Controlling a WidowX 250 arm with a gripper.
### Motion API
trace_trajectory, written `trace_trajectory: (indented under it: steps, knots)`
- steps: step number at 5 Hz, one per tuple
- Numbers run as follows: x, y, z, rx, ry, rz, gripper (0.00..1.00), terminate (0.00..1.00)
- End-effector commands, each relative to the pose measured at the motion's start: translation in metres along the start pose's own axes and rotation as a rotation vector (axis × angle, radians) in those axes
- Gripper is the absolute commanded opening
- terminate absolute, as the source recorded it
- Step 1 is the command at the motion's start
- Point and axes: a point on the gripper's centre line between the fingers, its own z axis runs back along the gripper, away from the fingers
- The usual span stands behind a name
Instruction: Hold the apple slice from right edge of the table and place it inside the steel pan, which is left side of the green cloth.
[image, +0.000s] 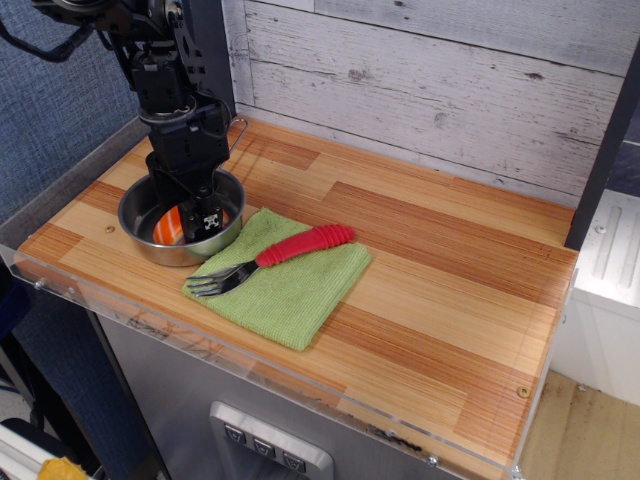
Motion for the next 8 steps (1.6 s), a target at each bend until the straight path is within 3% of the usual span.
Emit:
trace_trajectory:
  steps: [1, 2, 4, 5, 8]
  knots:
    - [0.004, -0.004, 0.057, 0.127, -0.09, -0.042, 1.0, 0.0]
    - [0.007, -0.008, 0.093, 0.213, -0.118, -0.069, 1.0, 0.0]
    - [0.026, -0.033, 0.139, 0.307, -0.166, -0.154, 1.0, 0.0]
    - [0.03, -0.042, 0.144, 0.341, -0.177, -0.193, 1.0, 0.0]
    - [0.03, -0.042, 0.144, 0.341, -0.177, -0.193, 1.0, 0.0]
